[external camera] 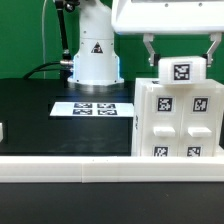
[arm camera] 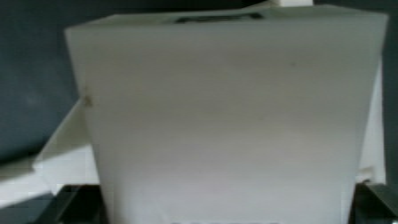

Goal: Assemble cabinet

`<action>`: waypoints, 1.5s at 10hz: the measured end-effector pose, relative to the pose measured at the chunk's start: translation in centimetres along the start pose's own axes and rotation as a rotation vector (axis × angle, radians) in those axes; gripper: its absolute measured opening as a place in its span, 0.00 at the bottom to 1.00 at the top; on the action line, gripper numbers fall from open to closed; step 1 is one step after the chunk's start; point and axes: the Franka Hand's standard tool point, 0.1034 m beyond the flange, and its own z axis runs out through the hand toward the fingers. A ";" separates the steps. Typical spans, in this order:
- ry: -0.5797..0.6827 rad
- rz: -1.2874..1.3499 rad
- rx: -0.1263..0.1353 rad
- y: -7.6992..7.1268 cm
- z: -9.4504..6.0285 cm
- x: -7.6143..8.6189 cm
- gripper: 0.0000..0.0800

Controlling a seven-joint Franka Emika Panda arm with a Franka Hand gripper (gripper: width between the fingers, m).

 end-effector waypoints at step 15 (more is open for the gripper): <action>-0.067 0.900 0.110 -1.0 -0.6 0.2 0.99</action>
Offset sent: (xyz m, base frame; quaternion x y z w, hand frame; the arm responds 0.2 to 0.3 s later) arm 0.0012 0.0045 -0.0119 0.0002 -0.0018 0.2857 0.9583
